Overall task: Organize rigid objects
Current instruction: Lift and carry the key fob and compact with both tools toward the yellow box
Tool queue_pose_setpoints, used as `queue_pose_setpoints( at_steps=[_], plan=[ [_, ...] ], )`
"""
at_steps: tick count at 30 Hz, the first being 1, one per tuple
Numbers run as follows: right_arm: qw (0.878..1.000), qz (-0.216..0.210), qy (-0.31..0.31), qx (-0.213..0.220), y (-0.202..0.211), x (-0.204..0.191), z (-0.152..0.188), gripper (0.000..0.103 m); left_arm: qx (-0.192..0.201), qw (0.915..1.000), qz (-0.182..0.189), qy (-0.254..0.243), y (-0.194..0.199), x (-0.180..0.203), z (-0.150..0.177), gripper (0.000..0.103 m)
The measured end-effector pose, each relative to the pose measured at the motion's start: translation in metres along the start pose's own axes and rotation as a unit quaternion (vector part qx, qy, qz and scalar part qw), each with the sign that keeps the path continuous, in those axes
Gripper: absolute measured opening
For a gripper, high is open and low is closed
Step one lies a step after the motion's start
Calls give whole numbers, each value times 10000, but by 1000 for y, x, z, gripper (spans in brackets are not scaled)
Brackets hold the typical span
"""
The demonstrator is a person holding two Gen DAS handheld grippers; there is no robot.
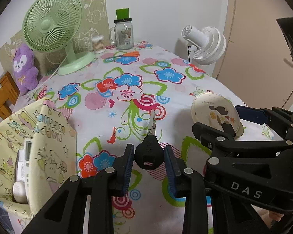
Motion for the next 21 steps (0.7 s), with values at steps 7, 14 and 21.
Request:
queue_pose_setpoints(
  at_steps=[7, 14, 21],
  plan=[
    [9997, 158, 64, 191, 26, -4, 1, 79, 69, 9999, -57, -112, 21, 2, 0, 31],
    [9992, 178, 92, 348, 50, -10, -1, 79, 162, 9996, -66, -200, 44, 2, -1, 31],
    [9988, 135, 24, 469, 70, -17, 1, 79, 302, 9991, -125, -280, 66, -1, -1, 31]
  ],
)
Point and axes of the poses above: each gripper's, at about its wrist camera, not at the fingertips, and y roughly against the way its jaws point, x to its right, z to its underside, the point moved 9 cm from there along -y, roughly the way its jaws point, and after that the axes turned 7 degrees about -y, right-handed, at the moved point
